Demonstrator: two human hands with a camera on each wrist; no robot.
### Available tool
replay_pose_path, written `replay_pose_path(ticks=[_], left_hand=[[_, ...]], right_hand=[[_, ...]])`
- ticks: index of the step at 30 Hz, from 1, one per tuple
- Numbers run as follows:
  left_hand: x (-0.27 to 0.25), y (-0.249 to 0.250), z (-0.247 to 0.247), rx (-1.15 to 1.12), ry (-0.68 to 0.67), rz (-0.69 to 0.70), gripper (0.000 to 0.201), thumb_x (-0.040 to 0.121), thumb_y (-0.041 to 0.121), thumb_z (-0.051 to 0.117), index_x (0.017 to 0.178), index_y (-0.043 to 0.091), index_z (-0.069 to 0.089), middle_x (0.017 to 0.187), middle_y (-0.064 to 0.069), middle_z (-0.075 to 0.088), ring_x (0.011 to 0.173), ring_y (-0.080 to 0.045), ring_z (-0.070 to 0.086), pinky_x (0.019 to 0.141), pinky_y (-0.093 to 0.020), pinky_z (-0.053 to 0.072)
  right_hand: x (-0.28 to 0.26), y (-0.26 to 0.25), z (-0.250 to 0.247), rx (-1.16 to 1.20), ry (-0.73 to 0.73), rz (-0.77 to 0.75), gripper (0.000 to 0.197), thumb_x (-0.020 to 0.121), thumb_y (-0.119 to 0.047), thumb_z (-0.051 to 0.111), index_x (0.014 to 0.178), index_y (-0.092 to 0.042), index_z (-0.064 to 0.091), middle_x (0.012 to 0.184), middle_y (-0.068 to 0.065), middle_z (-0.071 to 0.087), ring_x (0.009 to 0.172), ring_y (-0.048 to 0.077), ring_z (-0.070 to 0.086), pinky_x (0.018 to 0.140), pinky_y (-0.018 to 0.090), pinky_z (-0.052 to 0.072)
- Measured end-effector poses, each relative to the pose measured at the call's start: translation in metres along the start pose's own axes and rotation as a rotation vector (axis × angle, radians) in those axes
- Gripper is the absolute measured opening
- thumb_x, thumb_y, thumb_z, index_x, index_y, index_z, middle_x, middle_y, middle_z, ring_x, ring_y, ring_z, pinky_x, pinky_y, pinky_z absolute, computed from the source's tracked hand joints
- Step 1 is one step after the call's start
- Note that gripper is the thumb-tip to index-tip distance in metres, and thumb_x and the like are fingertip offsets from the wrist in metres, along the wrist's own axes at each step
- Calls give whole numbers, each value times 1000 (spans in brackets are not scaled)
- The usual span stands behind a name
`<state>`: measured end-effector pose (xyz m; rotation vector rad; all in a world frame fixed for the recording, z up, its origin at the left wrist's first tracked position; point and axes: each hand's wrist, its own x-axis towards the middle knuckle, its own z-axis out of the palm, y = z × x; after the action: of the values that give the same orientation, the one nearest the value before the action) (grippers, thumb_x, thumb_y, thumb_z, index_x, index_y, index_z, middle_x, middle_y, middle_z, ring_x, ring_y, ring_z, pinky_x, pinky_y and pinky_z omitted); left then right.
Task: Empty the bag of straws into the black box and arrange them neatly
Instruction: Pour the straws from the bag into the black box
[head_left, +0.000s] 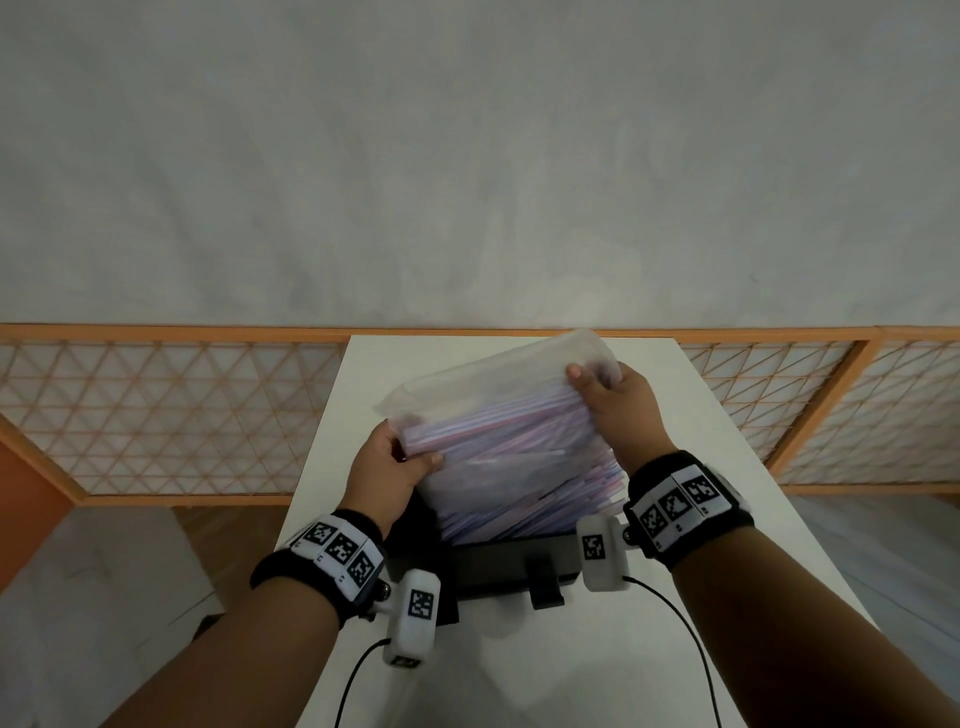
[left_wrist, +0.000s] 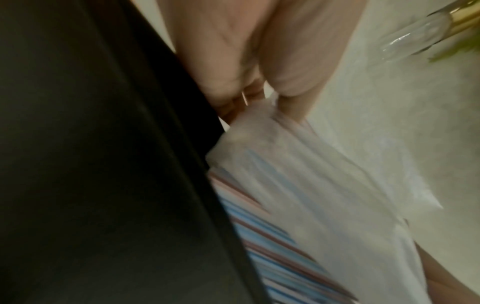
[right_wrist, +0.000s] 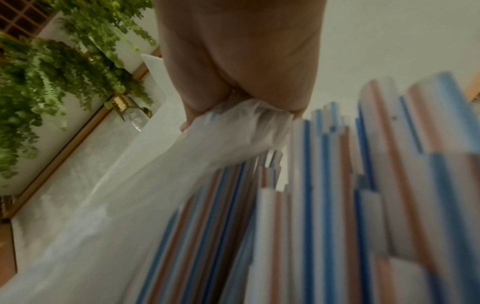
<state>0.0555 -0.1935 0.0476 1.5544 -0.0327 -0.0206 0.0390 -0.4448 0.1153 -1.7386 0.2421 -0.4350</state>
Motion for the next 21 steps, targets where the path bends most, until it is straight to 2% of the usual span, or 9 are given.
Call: replay_pose_path(ticks=[2,4,6,8,11,13,15,19,21], left_hand=[[-2,2,-2,-98,-42,0,36,80,0,67,113,13,59,109,-7,67,102,-20,63,89,-36,48],[-1,0,-5,-153,-31,-14,23,86,9,62,108,15,65,108,-8,68,103,-22,62,92,-38,46],[1,-3,-9,-88,14,-11,12,89,17,61,94,14,71,99,-9,70,99,-25,63,94,-43,46],[3,-7,-10,-37,53,-16,12,88,16,61,85,14,72,92,-8,71,94,-26,63,93,-43,47],[2,-4,-8,-66,111,11,4,85,11,64,88,9,65,91,-7,68,91,-25,63,82,-34,49],[1,-4,-11,-115,61,20,13,84,12,65,95,6,61,96,-10,67,93,-26,63,81,-33,48],[1,-4,-14,-183,-28,-1,25,82,14,68,105,7,62,106,-13,67,101,-28,63,87,-39,47],[6,-6,-14,-149,-66,-73,24,85,-3,57,107,7,62,106,-12,67,105,-29,61,93,-41,46],[7,-6,-12,-145,-91,-89,20,88,-1,55,105,3,63,103,-17,67,103,-35,61,93,-43,46]], right_hand=[[1,-1,0,-54,-6,-23,20,87,-30,68,74,-18,58,72,-2,61,67,10,56,58,22,44],[1,-1,-1,-108,-19,-22,23,85,-33,69,78,-13,61,75,2,63,69,13,57,60,26,44],[1,-1,-1,-135,-33,-3,31,83,-37,70,87,-7,63,81,4,65,72,16,59,65,28,46],[-1,-1,-1,-69,-84,29,35,79,-38,74,100,-12,64,91,-1,69,82,13,63,69,26,50],[-3,2,-4,25,-185,51,47,73,-28,79,115,-16,62,104,-3,69,96,11,64,79,25,51],[-2,6,-4,-43,-207,57,42,73,-24,80,110,-13,64,102,0,69,95,15,65,77,26,51],[-2,7,-3,-112,-180,46,27,76,-24,79,98,-13,66,94,1,70,89,18,65,74,27,50],[0,8,-1,-18,-47,26,25,81,-26,74,85,-3,69,80,4,69,75,18,64,74,34,51],[1,7,-2,82,-4,42,27,82,-27,73,79,-1,67,77,7,68,74,22,65,75,41,53]])
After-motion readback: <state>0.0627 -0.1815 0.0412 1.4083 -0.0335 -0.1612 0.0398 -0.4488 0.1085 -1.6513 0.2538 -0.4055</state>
